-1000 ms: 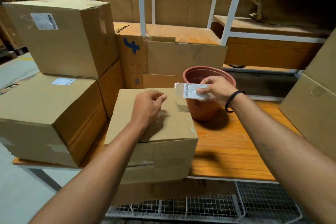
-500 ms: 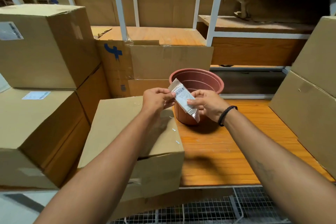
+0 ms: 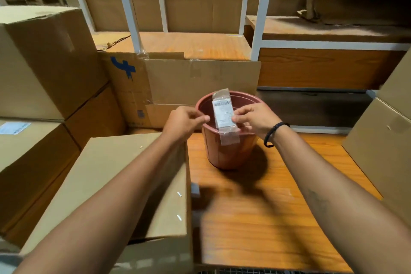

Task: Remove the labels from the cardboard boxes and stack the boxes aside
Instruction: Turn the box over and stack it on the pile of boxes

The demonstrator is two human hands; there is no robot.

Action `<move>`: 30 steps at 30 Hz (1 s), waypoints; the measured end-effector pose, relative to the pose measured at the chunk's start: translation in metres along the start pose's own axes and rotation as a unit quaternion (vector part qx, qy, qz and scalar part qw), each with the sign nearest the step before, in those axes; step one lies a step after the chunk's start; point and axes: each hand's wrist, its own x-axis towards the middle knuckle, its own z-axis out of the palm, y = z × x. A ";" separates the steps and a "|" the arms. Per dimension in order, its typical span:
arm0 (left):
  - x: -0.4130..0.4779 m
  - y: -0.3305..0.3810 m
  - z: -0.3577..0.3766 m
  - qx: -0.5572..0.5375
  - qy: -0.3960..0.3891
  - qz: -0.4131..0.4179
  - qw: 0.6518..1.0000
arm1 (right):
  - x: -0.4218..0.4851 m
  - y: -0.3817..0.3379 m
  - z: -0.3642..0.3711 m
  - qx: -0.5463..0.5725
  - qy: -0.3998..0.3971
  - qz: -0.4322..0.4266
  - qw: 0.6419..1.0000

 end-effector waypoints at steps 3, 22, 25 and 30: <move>0.008 -0.024 -0.009 0.336 -0.099 -0.007 0.937 | 0.018 0.002 -0.011 0.067 0.025 0.039 0.997; -0.004 -0.046 -0.002 0.368 -0.087 -0.018 0.926 | 0.111 0.025 -0.023 -0.164 0.010 0.110 0.980; -0.008 -0.043 -0.005 0.320 -0.059 -0.015 0.946 | 0.094 0.027 -0.010 -0.126 0.014 0.057 0.990; -0.021 -0.036 -0.021 0.259 -0.011 0.024 0.966 | 0.024 0.020 0.036 -0.249 0.009 -0.155 0.956</move>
